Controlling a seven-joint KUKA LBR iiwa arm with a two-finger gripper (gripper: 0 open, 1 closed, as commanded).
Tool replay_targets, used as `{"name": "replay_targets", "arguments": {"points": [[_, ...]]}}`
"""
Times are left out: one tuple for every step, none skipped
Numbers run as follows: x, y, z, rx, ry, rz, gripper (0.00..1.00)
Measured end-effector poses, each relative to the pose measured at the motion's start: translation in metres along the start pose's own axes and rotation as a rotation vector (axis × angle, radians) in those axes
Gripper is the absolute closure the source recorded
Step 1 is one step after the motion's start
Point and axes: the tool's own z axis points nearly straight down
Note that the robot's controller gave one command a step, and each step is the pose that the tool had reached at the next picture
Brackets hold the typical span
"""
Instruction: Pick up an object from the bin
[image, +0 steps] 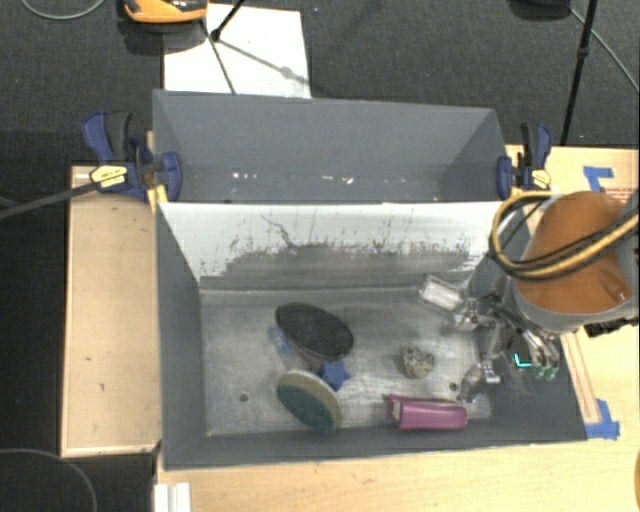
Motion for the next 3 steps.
{"name": "replay_targets", "arguments": {"points": [[-0.022,0.015,0.055,0.001,-0.013,-0.138,0.00],[-0.015,0.017,0.055,0.004,-0.028,-0.130,0.00],[0.020,0.002,-0.007,0.005,-0.024,-0.140,0.00]]}}
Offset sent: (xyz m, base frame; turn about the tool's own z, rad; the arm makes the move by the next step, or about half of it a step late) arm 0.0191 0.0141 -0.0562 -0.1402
